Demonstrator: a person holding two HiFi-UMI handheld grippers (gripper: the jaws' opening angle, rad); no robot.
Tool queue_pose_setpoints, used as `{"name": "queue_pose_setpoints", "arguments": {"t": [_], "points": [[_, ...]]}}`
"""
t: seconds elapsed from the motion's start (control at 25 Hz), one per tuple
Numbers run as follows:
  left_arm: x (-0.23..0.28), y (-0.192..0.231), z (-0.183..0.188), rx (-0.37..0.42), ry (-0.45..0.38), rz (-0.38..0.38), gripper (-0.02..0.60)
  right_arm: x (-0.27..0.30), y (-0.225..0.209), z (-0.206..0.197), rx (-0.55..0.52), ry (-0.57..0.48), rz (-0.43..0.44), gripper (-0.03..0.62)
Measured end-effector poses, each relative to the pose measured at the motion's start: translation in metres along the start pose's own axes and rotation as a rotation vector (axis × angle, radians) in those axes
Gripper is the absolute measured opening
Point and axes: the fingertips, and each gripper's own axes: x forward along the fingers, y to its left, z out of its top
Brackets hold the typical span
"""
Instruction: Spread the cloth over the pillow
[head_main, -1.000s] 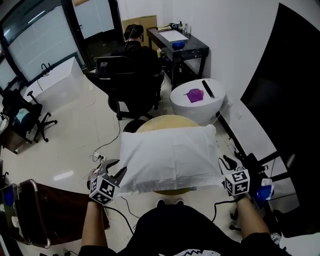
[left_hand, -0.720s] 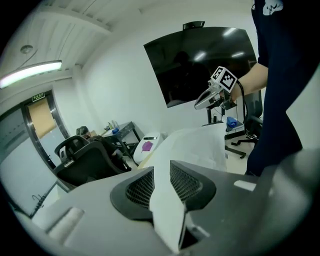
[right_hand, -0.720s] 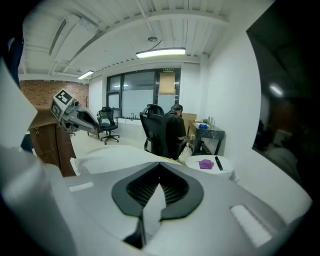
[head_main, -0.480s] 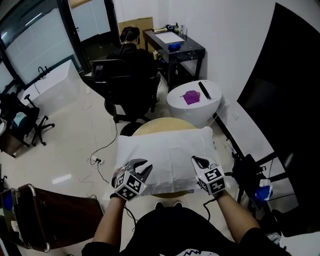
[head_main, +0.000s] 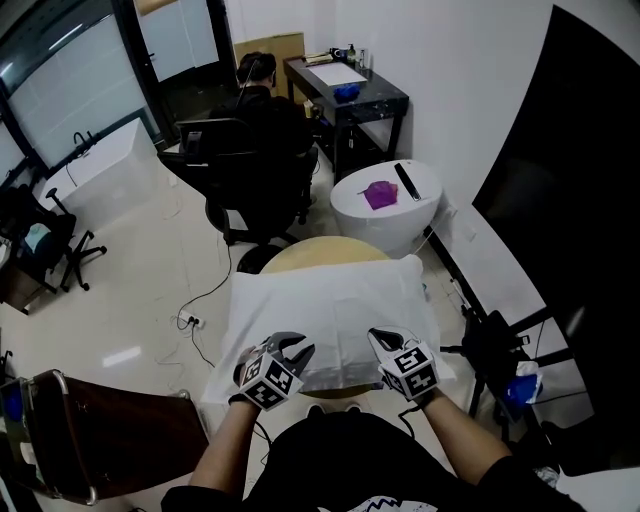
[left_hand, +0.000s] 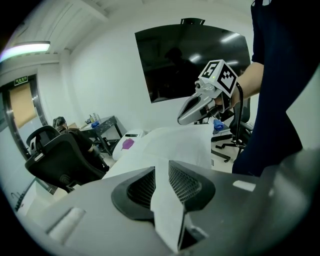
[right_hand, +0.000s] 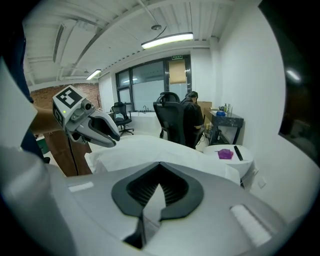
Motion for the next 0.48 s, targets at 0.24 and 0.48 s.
{"name": "queue_pose_setpoints", "arguments": {"t": [0.24,0.48], "points": [[-0.0013,0.0006,-0.0040,0.000,-0.003,0.028,0.077,-0.0006,0.0033,-0.0057,-0.006,0.006,0.031,0.006],[-0.0004,-0.0033,-0.0050,-0.007,0.005,0.022,0.077,-0.0045,0.0002,-0.0099,0.014,-0.002,0.058,0.006]]}}
